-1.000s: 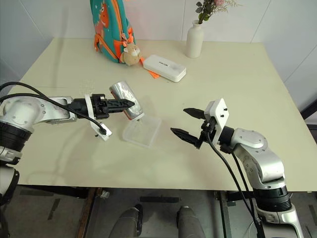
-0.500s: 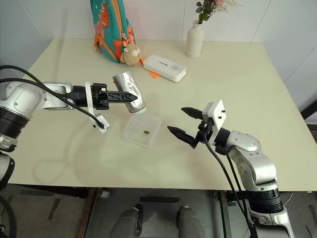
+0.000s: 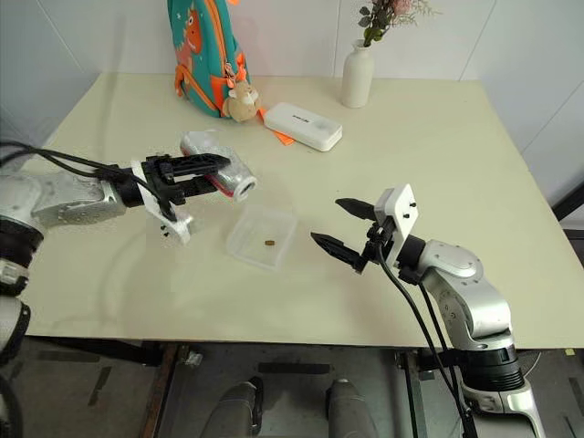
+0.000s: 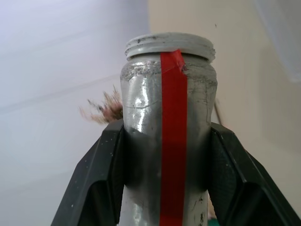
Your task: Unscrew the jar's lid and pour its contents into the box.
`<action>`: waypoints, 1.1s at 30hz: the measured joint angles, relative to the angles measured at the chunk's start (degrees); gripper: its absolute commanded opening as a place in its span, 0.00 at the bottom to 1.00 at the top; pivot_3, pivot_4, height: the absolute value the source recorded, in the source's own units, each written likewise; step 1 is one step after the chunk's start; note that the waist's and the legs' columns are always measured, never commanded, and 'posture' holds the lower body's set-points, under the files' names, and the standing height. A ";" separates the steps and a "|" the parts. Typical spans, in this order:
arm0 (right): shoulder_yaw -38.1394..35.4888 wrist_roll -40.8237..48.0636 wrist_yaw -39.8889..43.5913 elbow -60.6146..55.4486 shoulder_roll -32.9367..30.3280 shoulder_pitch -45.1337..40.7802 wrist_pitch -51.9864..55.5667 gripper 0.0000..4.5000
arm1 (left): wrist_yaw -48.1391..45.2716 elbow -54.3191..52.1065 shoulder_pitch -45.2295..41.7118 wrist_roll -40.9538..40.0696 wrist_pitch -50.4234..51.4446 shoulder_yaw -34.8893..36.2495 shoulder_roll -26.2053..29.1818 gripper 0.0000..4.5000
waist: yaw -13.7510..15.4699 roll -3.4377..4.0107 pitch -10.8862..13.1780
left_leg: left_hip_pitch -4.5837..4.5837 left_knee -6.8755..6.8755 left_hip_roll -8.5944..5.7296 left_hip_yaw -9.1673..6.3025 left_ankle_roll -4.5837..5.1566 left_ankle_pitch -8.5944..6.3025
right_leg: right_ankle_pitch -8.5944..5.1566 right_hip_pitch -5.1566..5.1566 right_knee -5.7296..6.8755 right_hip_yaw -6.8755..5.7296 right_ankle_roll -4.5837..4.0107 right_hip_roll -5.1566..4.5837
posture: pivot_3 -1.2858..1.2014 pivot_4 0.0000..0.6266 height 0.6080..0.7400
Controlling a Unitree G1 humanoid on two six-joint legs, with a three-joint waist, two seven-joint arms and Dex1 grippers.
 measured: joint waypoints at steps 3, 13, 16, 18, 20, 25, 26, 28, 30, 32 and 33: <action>-0.06 0.03 0.04 -0.03 -0.06 -0.10 0.02 0.99 | -15.58 -2.13 5.92 -20.56 16.37 7.63 -5.70 0.44 | 0.00 -0.04 0.01 | -0.05 0.10 0.02 -0.10 0.01 0.01 | 0.02 -0.01 0.08 -0.04 -0.02 0.04 | 0.52 0.24 1.00; -0.07 -0.63 0.88 -0.13 -2.36 -0.45 0.11 0.99 | -20.31 3.33 5.32 -54.33 63.30 40.10 -16.23 0.44 | -0.61 -0.08 0.01 | 0.05 0.31 0.02 -0.31 0.01 0.02 | 0.05 0.19 0.15 -0.12 0.04 0.09 | 0.52 0.24 1.00; -0.07 -0.76 1.00 -0.14 -2.89 -1.06 0.18 0.99 | -20.60 9.64 5.35 -56.93 62.22 45.62 -17.18 0.44 | -0.42 -0.12 0.00 | 0.02 0.31 0.02 -0.32 0.01 0.02 | 0.08 0.21 0.05 -0.14 0.08 0.08 | 0.52 0.24 1.00; -0.07 -0.81 1.00 -0.25 -3.12 -1.37 0.20 0.99 | -21.86 13.18 5.38 -57.27 57.79 47.91 -17.75 0.44 | -0.11 -0.13 -0.01 | 0.02 0.31 0.02 -0.32 0.01 0.02 | 0.08 0.23 0.00 -0.15 0.08 0.08 | 0.52 0.24 1.00; -0.07 -0.82 0.98 -0.39 -3.35 -1.46 0.27 0.99 | -23.85 16.72 5.53 -57.14 52.35 49.19 -18.06 0.44 | 0.04 -0.14 -0.02 | 0.01 0.29 0.01 -0.32 0.00 0.02 | 0.09 0.24 -0.03 -0.16 0.08 0.08 | 0.52 0.24 1.00; -0.07 -1.20 0.86 -0.41 -3.37 -2.26 0.25 0.99 | -26.27 21.03 6.25 -55.43 43.56 49.49 -18.38 0.44 | 0.05 -0.14 -0.02 | 0.02 0.29 0.01 -0.32 0.00 0.02 | 0.10 0.27 -0.05 -0.16 0.07 0.08 | 0.52 0.24 1.00; -0.06 -1.22 0.79 -0.42 -3.32 -2.32 0.25 0.99 | -26.86 21.58 6.89 -54.84 41.61 49.46 -18.38 0.44 | 0.05 -0.15 -0.03 | 0.02 0.29 0.01 -0.32 0.00 0.02 | 0.11 0.27 -0.05 -0.16 0.07 0.08 | 0.52 0.24 1.00; -0.03 -1.32 0.60 -0.42 -3.13 -2.33 0.24 0.99 | -27.94 22.66 8.10 -53.57 39.41 49.16 -18.41 0.44 | -0.12 -0.15 -0.03 | 0.03 0.27 0.02 -0.30 0.00 0.02 | 0.11 0.26 -0.05 -0.15 0.07 0.08 | 0.52 0.24 1.00; 0.17 -1.76 0.50 -0.42 -2.81 -2.35 0.17 0.99 | -28.87 22.95 9.86 -52.24 37.51 48.36 -18.40 0.44 | -0.20 -0.15 -0.03 | 0.04 0.24 0.02 -0.30 0.00 0.02 | 0.11 0.26 -0.06 -0.15 0.06 0.08 | 0.52 0.24 1.00; 0.56 -1.95 0.49 -0.42 -2.47 -2.40 0.14 0.99 | -29.60 23.16 10.92 -51.87 35.87 48.37 -18.34 0.44 | -0.16 -0.15 -0.03 | 0.04 0.24 0.02 -0.30 0.00 0.02 | 0.11 0.26 -0.06 -0.15 0.06 0.08 | 0.52 0.24 1.00; 0.75 -2.01 0.50 -0.42 -2.16 -2.54 0.10 1.00 | -29.85 23.15 11.42 -51.69 35.19 48.41 -18.15 0.51 | -0.17 -0.15 -0.03 | 0.04 0.24 0.02 -0.29 0.00 0.02 | 0.11 0.26 -0.06 -0.14 0.06 0.08 | 0.52 0.24 1.00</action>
